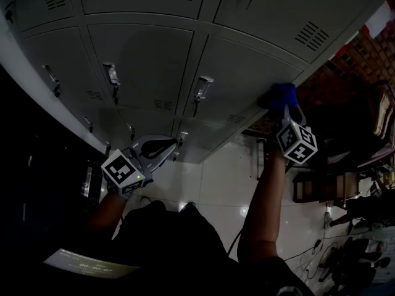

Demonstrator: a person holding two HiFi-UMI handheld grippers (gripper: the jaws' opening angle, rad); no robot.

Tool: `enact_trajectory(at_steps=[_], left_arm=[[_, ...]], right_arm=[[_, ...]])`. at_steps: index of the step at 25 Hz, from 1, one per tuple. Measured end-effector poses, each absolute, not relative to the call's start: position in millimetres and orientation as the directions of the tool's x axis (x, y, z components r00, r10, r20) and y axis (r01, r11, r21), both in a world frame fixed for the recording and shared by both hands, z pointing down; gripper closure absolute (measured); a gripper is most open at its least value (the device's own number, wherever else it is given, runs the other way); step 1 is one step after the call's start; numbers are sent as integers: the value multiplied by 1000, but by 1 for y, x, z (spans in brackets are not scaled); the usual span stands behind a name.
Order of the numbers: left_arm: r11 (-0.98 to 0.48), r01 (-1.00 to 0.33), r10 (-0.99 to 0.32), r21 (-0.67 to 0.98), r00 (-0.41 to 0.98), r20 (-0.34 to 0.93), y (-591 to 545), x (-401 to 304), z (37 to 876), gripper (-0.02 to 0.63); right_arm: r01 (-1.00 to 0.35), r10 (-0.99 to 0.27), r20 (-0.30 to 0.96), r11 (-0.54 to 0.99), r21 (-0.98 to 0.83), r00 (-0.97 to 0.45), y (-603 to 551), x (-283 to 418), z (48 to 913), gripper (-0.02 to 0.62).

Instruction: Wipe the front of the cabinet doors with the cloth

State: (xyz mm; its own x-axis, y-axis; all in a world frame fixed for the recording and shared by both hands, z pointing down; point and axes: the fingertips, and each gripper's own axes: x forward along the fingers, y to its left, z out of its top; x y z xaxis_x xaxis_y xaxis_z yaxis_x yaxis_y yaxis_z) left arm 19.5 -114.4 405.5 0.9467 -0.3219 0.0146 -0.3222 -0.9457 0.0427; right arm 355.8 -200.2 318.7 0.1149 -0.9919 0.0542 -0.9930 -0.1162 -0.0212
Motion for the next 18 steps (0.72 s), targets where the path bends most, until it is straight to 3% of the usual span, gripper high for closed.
enact_trajectory(at_steps=[6, 12, 18], left_arm=[[-942, -331, -331, 44, 943, 17, -116, 19, 407, 604], [-933, -356, -355, 49, 935, 19, -119, 8, 410, 606], [-923, -380, -380, 59, 925, 17, -122, -7, 413, 604]], right_arm=[[-998, -1000, 28, -12, -56, 11, -190, 331, 308, 526], [-985, -988, 11, 156, -72, -157, -196, 247, 306, 526], [-943, -941, 74, 325, -65, -330, -219, 153, 334, 526]])
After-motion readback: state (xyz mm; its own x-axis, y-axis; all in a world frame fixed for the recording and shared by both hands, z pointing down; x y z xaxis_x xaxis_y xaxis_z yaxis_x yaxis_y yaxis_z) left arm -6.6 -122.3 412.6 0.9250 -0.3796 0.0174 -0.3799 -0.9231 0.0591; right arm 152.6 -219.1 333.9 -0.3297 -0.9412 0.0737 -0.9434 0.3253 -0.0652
